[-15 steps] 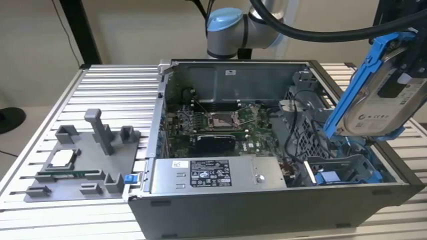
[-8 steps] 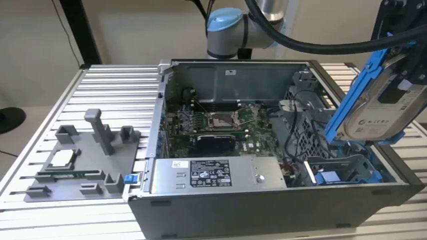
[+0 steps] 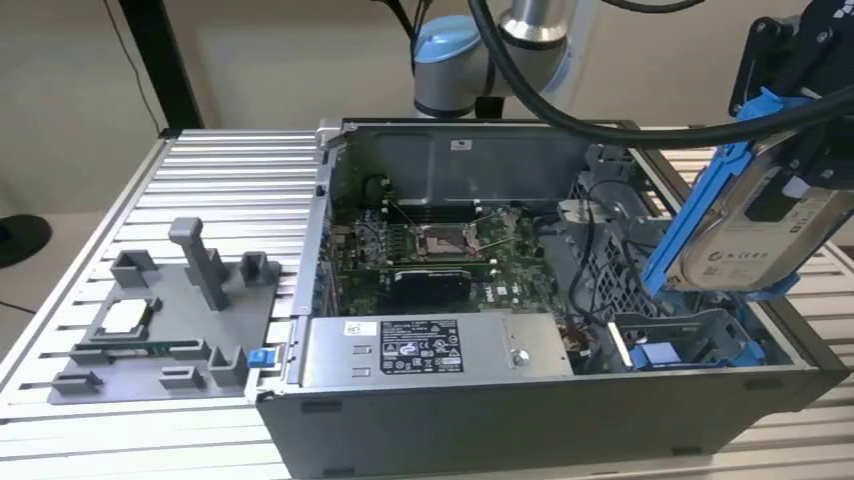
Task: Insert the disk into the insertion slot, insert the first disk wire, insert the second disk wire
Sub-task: 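Insert the disk into the insertion slot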
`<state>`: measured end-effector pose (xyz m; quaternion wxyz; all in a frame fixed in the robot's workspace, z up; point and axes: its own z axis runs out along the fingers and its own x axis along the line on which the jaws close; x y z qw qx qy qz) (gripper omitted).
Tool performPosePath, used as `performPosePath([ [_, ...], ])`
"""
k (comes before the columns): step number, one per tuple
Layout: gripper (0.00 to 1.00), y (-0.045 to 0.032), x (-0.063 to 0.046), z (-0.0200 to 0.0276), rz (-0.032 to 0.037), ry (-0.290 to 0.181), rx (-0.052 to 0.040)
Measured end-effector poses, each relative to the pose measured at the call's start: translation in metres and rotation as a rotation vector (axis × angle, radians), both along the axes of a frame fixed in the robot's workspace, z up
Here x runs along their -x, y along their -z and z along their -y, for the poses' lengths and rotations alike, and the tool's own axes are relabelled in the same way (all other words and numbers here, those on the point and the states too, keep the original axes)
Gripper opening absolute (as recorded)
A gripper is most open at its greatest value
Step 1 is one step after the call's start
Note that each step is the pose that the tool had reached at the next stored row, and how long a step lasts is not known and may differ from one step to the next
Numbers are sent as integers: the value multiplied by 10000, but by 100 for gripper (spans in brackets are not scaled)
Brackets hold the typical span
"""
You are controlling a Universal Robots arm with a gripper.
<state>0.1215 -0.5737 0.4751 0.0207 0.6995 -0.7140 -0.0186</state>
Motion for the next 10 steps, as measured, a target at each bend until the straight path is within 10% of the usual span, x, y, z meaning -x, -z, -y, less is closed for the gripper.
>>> performPosePath([
  [10, 0, 38, 0, 0, -22, 2, -1],
])
